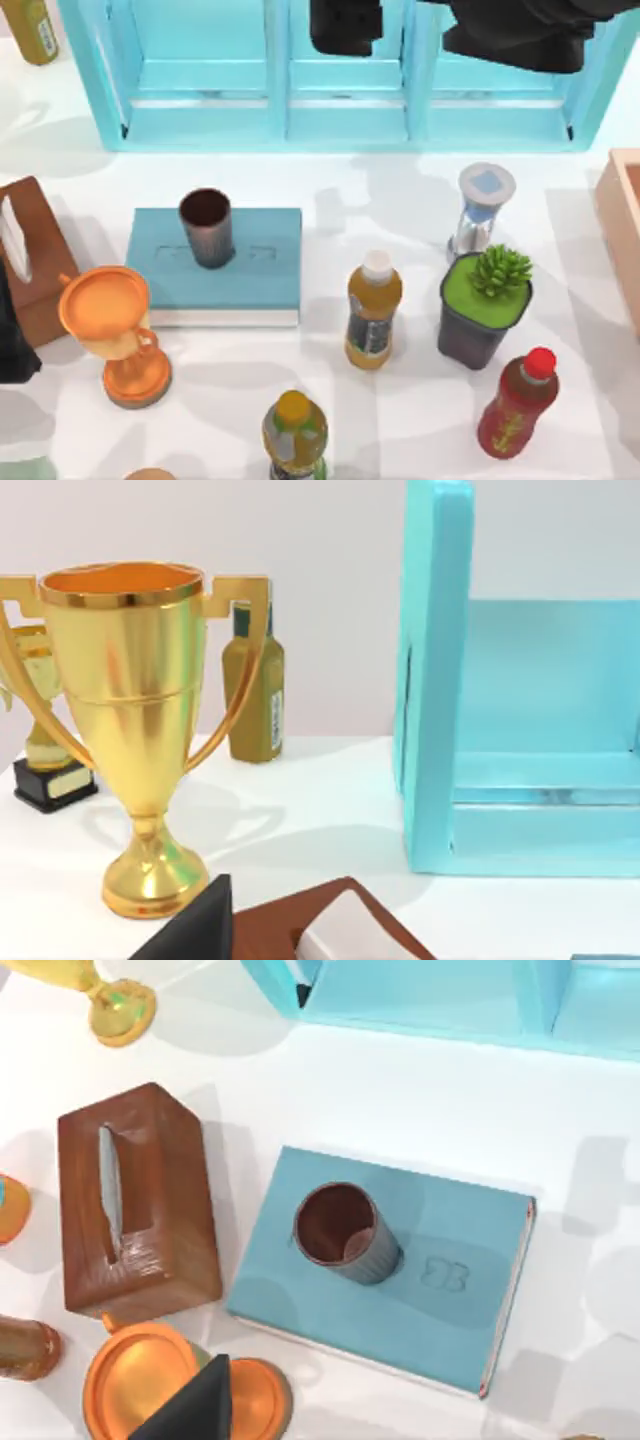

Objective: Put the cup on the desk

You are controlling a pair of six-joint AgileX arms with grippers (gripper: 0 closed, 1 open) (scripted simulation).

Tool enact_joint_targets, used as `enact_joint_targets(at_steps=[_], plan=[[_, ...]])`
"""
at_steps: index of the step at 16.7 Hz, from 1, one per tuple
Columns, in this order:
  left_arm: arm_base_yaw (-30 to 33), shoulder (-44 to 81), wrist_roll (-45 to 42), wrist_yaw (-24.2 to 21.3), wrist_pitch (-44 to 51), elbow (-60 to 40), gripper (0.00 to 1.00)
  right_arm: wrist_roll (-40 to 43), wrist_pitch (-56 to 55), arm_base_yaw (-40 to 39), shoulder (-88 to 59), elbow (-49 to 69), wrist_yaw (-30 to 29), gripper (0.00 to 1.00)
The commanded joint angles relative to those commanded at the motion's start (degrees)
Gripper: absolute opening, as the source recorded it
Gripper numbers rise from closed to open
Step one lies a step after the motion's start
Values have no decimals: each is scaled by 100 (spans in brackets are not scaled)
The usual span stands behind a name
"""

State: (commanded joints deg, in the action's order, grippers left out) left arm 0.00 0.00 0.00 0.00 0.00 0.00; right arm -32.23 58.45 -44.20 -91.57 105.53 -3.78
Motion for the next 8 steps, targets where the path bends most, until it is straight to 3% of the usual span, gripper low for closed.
enact_joint_targets(at_steps=[8], plan=[[0, 0, 0, 0, 0, 0, 100, -1391, 1925, -1014, -3533, 3628, -1001, 100]])
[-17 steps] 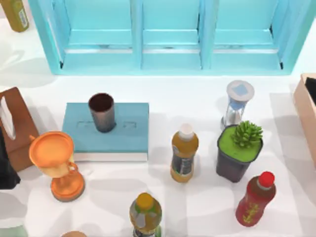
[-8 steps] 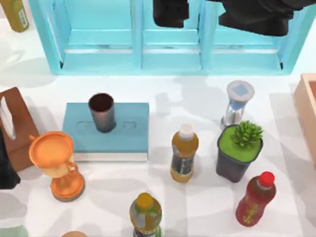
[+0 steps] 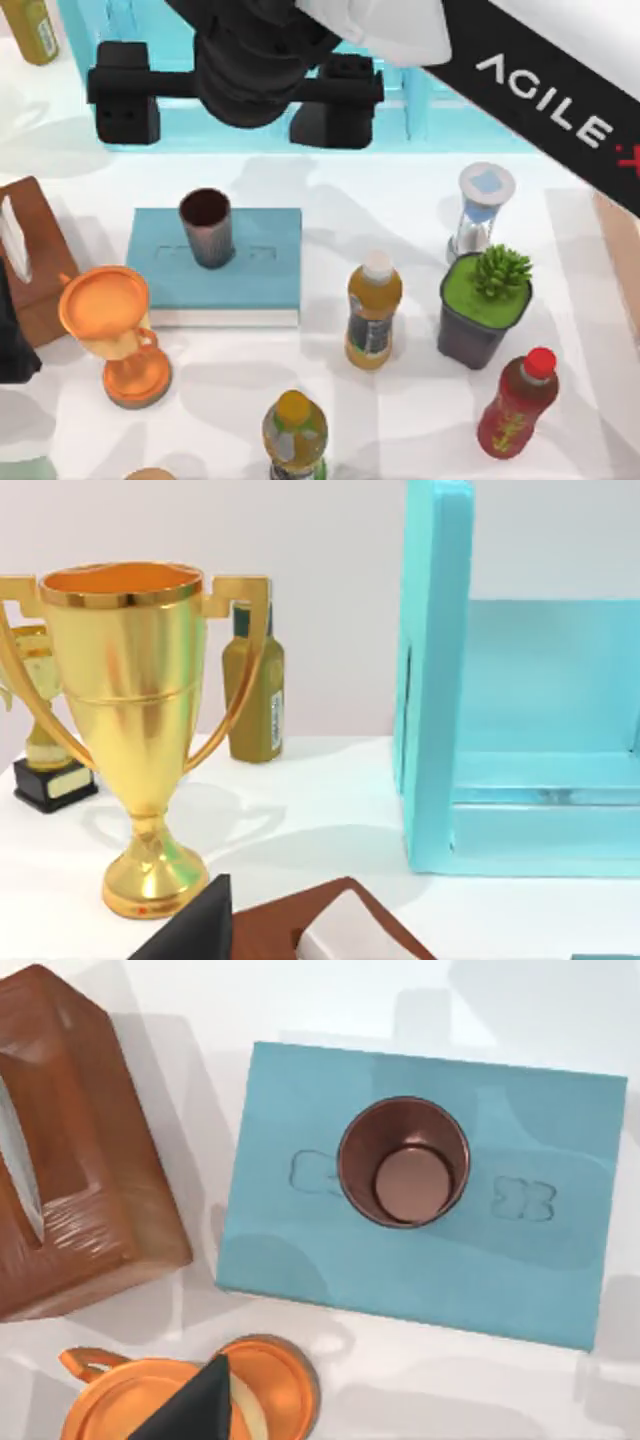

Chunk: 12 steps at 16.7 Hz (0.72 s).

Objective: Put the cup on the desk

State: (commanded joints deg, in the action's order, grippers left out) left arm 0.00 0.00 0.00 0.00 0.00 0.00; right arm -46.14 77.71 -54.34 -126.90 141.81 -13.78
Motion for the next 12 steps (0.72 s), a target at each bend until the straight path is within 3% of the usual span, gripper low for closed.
enact_joint_targets(at_steps=[6, 12], plan=[[0, 0, 0, 0, 0, 0, 100, -685, 769, -208, -1616, 1506, -764, 100], [0, 0, 0, 0, 0, 0, 100, -881, 964, -230, -2071, 1918, -1022, 100]])
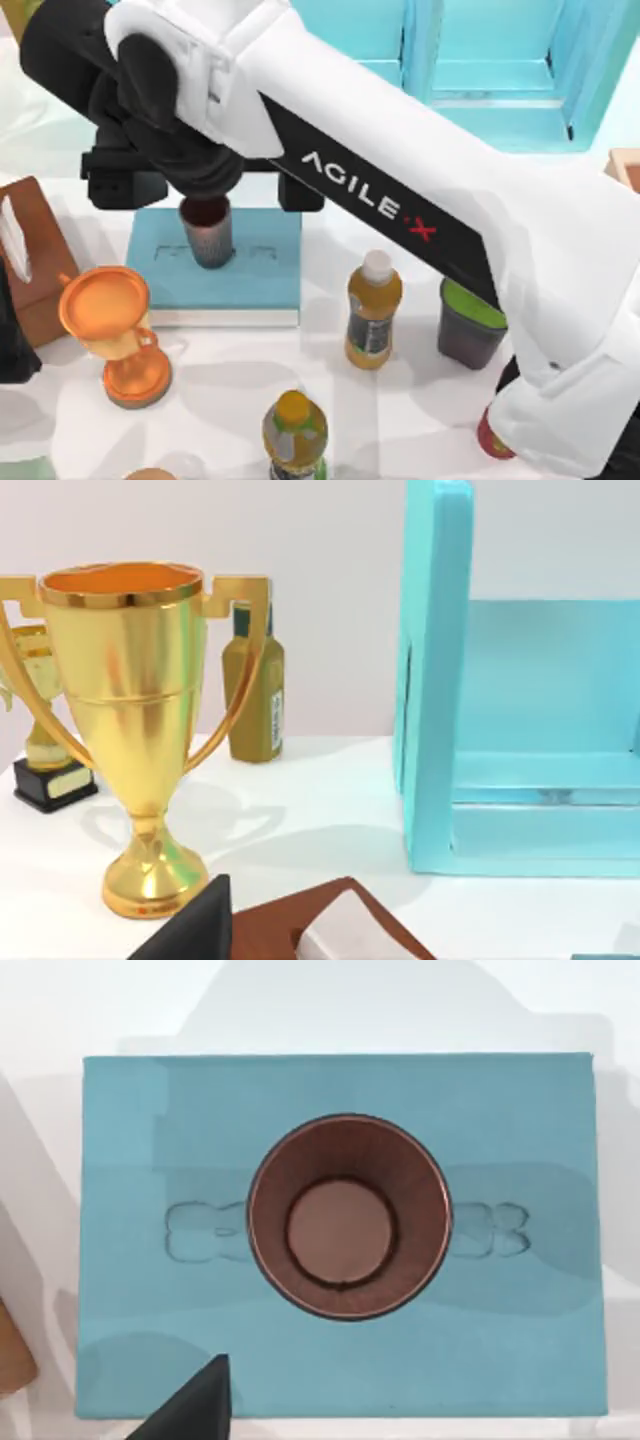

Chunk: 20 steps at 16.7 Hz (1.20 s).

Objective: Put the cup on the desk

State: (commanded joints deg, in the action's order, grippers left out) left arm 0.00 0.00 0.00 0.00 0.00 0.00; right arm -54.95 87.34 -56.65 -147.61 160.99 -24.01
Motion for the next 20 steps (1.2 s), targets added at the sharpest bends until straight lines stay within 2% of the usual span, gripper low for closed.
enact_joint_targets(at_steps=[6, 15, 20], plan=[[0, 0, 0, 0, 0, 0, 100, 32, -101, 47, 7, -106, 14, 100], [0, 0, 0, 0, 0, 0, 100, 409, -2144, 394, 68, -2041, 116, 100], [0, 0, 0, 0, 0, 0, 100, 449, -2342, 433, 70, -2237, 127, 100]])
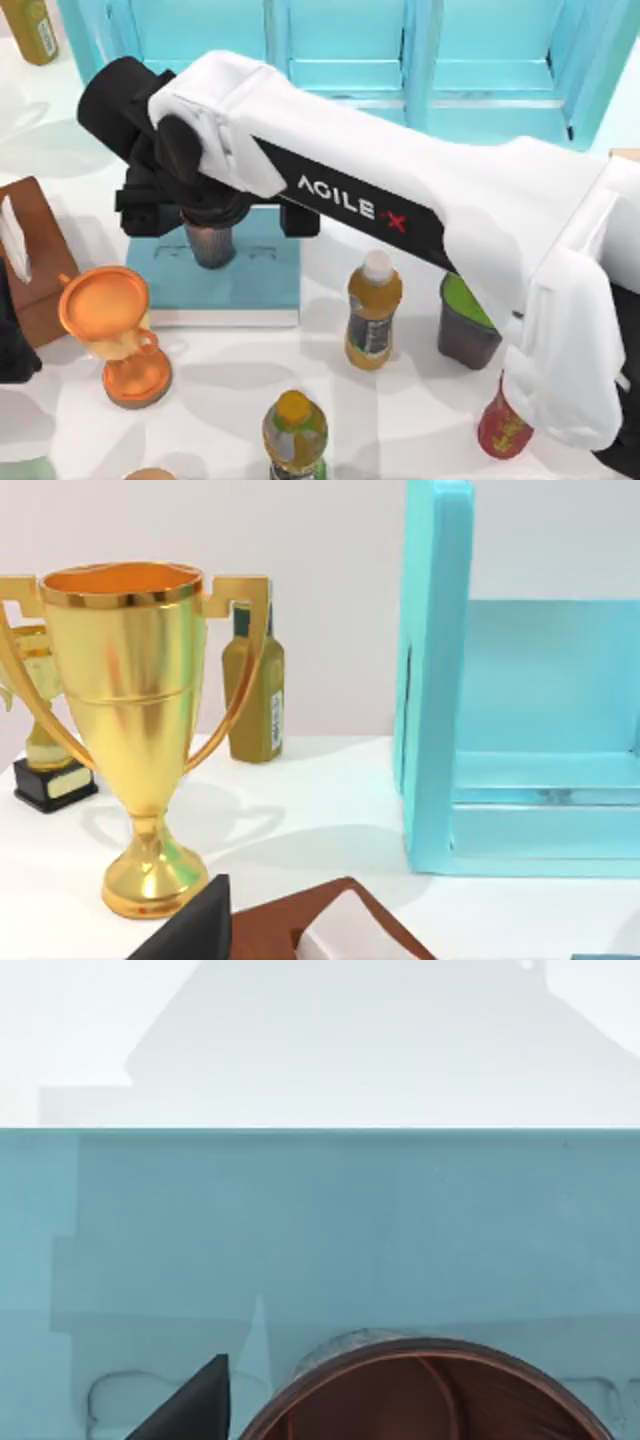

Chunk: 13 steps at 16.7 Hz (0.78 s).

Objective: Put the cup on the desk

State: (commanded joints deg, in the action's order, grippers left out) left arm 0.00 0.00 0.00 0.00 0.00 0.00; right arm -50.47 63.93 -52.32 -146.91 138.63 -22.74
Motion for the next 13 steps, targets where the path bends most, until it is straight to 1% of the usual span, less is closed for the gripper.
enact_joint_targets(at_steps=[1, 13], plan=[[0, 0, 0, 0, 0, 0, 100, 0, 0, 0, 0, 0, 0, 100], [0, 0, 0, 0, 0, 0, 100, 0, 0, 0, 0, 0, 0, 10]])
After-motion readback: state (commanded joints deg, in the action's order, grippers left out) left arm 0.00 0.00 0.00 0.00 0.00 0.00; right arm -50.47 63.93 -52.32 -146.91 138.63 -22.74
